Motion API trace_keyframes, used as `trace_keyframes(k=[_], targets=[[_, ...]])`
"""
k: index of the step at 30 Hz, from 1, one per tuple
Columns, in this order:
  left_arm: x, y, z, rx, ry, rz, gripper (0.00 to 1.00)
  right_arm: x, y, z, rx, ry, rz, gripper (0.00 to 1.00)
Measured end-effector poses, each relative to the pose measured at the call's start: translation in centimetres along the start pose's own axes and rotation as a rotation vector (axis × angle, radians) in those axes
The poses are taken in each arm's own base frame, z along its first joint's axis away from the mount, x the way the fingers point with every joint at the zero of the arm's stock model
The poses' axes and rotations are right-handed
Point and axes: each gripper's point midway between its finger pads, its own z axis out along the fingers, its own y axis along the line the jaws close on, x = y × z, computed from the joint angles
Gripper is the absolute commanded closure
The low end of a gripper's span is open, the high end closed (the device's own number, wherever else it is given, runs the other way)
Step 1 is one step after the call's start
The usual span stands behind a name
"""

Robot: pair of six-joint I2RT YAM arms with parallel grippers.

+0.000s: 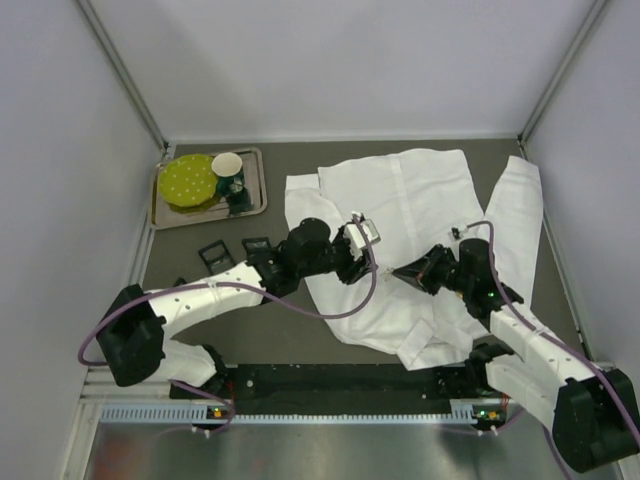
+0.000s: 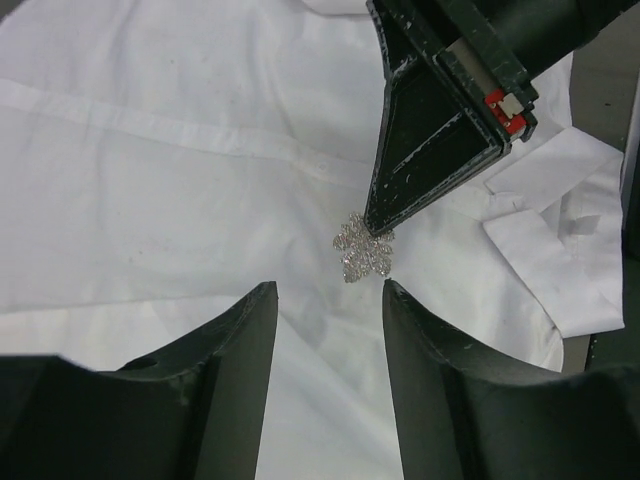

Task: Remove the brooch from the garment
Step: Remove the brooch from the clothes, then close the brooch.

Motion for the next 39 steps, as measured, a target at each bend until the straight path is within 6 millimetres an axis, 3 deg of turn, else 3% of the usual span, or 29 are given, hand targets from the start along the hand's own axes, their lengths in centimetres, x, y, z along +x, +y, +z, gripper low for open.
trace_keyframes(k=[3,12,21,25,30,39], targets=[[-1.3,-0.3,0.0,0.019,-0.015,0.085,0.53,-0.1,0.7,-0.1,0.002,0.009,0.011,1.00],[-2.6,-1.4,0.7,0.087,0.003,0.234,0.49,-1.1,3.9,-0.4,-0.058,0.003,0.018,1.00],[-0.1,-2.2,2.7,0.116,0.124,0.357,0.49,-1.2,4.5,-0.4,-0.066,0.009,0.068,1.00],[1.1,-2.4,3.0,0.102,0.169,0.406,0.56,-1.2,4.6,-0.4,-0.066,0.011,0.089,1.00],[1.5,-2.0,3.7,0.027,0.201,0.491,0.65,-1.2,4.7,-0.5,-0.067,0.015,0.105,1.00],[0.0,-0.7,4.2,-0.131,0.180,0.593,0.66,-1.2,4.9,-0.5,-0.070,0.016,0.125,1.00]])
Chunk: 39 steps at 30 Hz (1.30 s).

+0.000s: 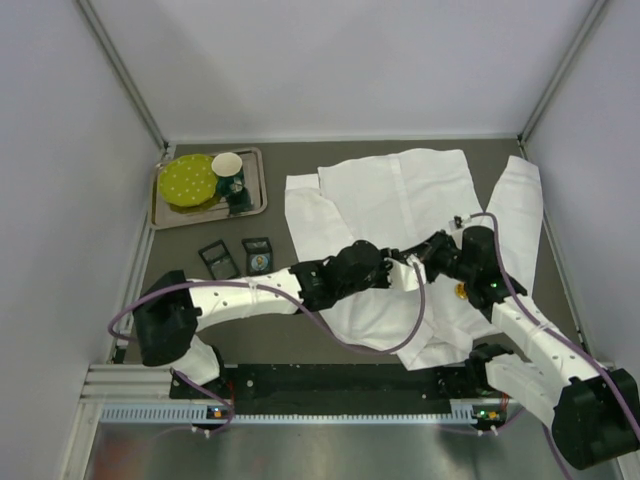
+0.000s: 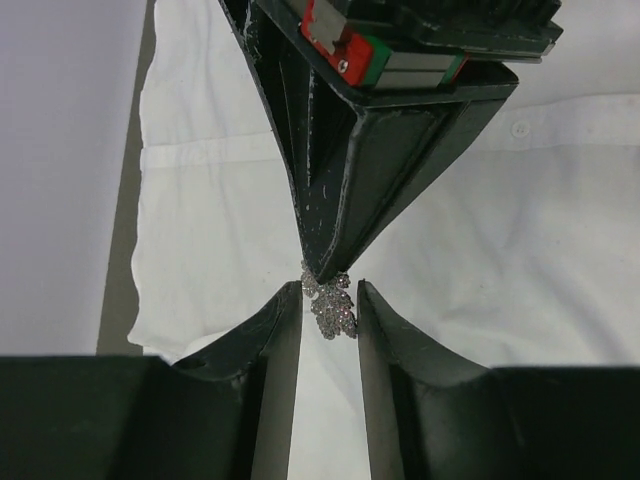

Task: Remove the brooch from the garment
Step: Close the brooch.

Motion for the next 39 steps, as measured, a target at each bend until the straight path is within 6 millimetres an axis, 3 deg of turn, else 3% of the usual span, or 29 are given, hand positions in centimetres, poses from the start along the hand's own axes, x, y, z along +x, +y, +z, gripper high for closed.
trace_keyframes(k=[6,10,15,19,28,34,39], targets=[[-0.1,0.0,0.4,-0.051,0.020,0.055,0.70,-0.1,0.3,0.0,-0.011,-0.002,0.009,1.00],[0.0,0.2,0.5,-0.082,0.037,0.069,0.85,-0.1,0.3,0.0,-0.010,-0.003,0.016,1.00],[-0.1,0.6,0.4,-0.107,0.043,0.079,0.92,-0.2,0.6,-0.1,-0.020,-0.015,0.016,1.00],[0.0,0.6,0.4,-0.109,0.045,0.078,0.94,-0.3,0.7,-0.2,-0.021,-0.018,0.012,0.82],[0.1,-0.2,-0.1,-0.077,0.049,-0.006,1.00,-0.1,-0.4,-0.7,0.033,-0.019,-0.071,0.60],[1.0,-0.8,-1.9,-0.021,0.064,-0.144,1.00,-0.6,2.4,-2.2,-0.037,-0.069,-0.230,0.46],[1.6,0.2,-4.0,0.005,0.025,-0.334,1.00,-0.8,3.2,-2.7,-0.051,-0.079,-0.366,0.39]])
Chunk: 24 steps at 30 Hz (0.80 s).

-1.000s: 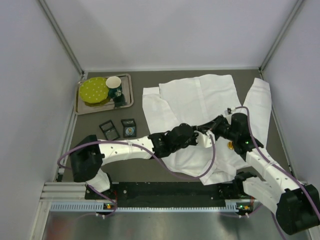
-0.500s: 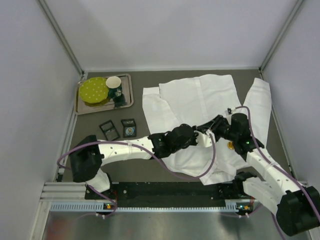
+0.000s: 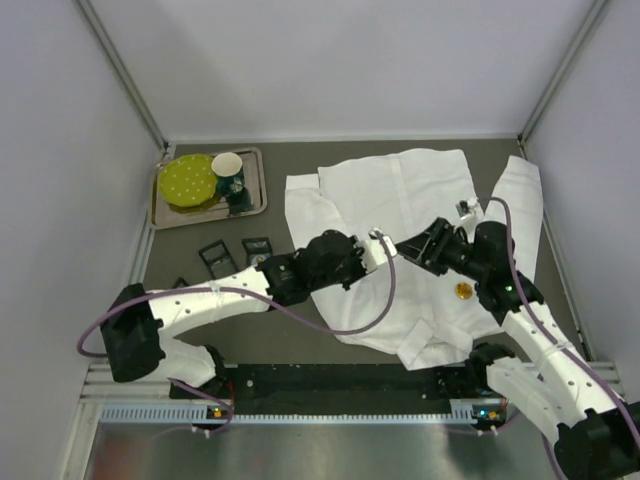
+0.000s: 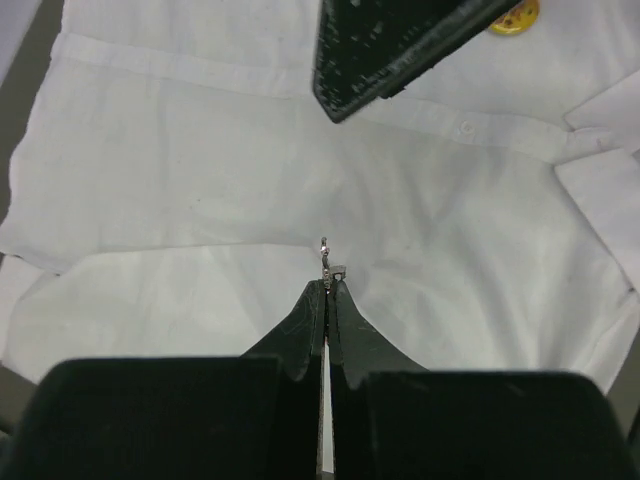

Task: Remove the brooch from the garment
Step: Close the brooch.

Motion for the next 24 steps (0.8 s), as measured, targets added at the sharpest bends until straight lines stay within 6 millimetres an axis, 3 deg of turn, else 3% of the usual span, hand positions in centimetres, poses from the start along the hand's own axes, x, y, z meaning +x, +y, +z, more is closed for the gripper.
trace_keyframes(k=[7,13,15,19,24], targets=[[-0.8,0.6,-1.8,0.099,-0.052,-0.254,1.00,1.7,-0.4,-0.4,-0.043,0.089,-0.184,0.37],[-0.1,0.8,-2.8,0.170,-0.048,-0.444,1.00,3.0,0.8,-0.7,-0.166,0.154,-0.285,0.38],[-0.1,1.2,-3.2,0.184,-0.056,-0.511,1.00,4.0,0.9,-0.7,-0.230,0.178,-0.295,0.37],[-0.9,2.1,-3.7,0.203,-0.085,-0.652,1.00,6.7,0.4,-0.4,-0.306,0.256,-0.271,0.26],[-2.2,2.0,-4.0,0.248,-0.120,-0.790,1.00,8.6,1.5,-0.2,-0.369,0.315,-0.278,0.25]])
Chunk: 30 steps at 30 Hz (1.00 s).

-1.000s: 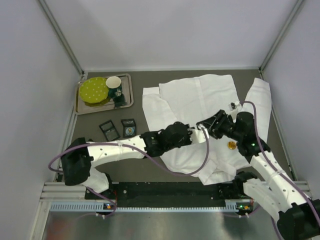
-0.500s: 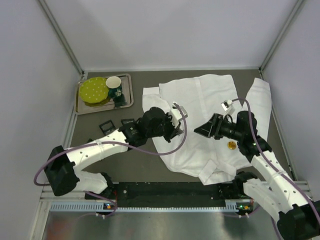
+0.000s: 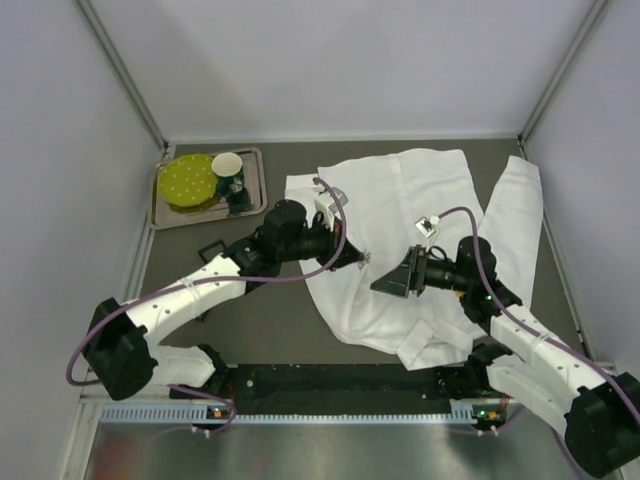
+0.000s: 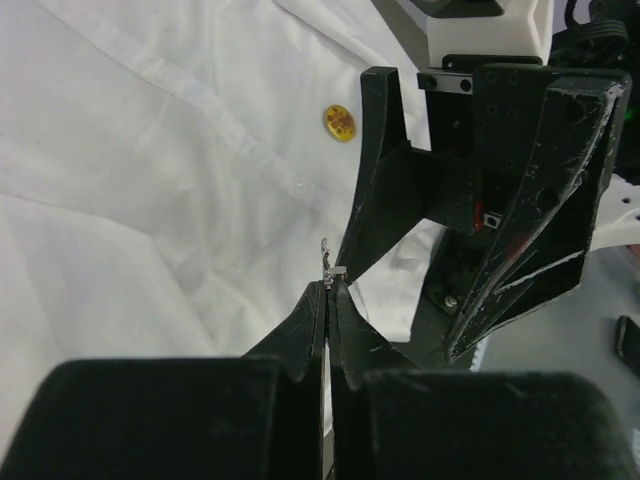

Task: Remove the brooch from the garment
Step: Close the brooch.

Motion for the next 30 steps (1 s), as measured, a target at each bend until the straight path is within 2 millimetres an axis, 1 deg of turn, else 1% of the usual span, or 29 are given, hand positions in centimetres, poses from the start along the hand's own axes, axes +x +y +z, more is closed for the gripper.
trace_keyframes(k=[2,4,5,6,8,9,11,12,15,22,26,30], targets=[[-0.2,-0.3,0.1,0.027,-0.017,-0.039,1.00,0.0,0.3,0.2,-0.010,0.001,-0.008,0.26],[0.0,-0.3,0.1,0.047,-0.020,-0.087,1.00,-0.2,-0.2,0.2,0.014,-0.011,0.002,0.31],[0.1,-0.2,0.0,0.052,-0.022,-0.105,1.00,-0.4,-0.4,0.1,0.020,-0.019,0.008,0.35],[0.1,-0.1,0.0,0.061,-0.028,-0.129,1.00,-0.8,-0.4,0.0,0.021,-0.033,0.021,0.43],[0.2,-0.1,0.0,0.079,-0.035,-0.160,1.00,-1.9,-0.1,-0.2,0.004,-0.070,0.028,0.48],[0.3,0.0,-0.1,0.085,-0.037,-0.181,1.00,-2.2,0.1,-0.2,-0.012,-0.076,0.033,0.47],[0.4,0.2,-0.2,0.095,-0.037,-0.213,1.00,-2.4,0.5,0.0,-0.045,-0.068,0.042,0.44],[0.4,0.2,-0.2,0.102,-0.040,-0.230,1.00,-2.4,0.7,0.1,-0.061,-0.058,0.048,0.35],[-0.2,-0.1,-0.4,0.135,-0.063,-0.261,1.00,-2.0,1.2,0.1,-0.100,-0.043,0.050,0.25],[-0.7,-0.8,-0.6,0.200,-0.099,-0.323,1.00,-1.4,3.5,0.5,-0.192,-0.020,0.011,0.25],[-1.2,-1.2,-0.6,0.232,-0.115,-0.341,1.00,-1.6,3.7,1.1,-0.220,-0.019,0.038,0.26],[-1.6,-1.4,-0.5,0.249,-0.127,-0.351,1.00,-1.3,4.0,1.6,-0.238,-0.002,0.068,0.27]])
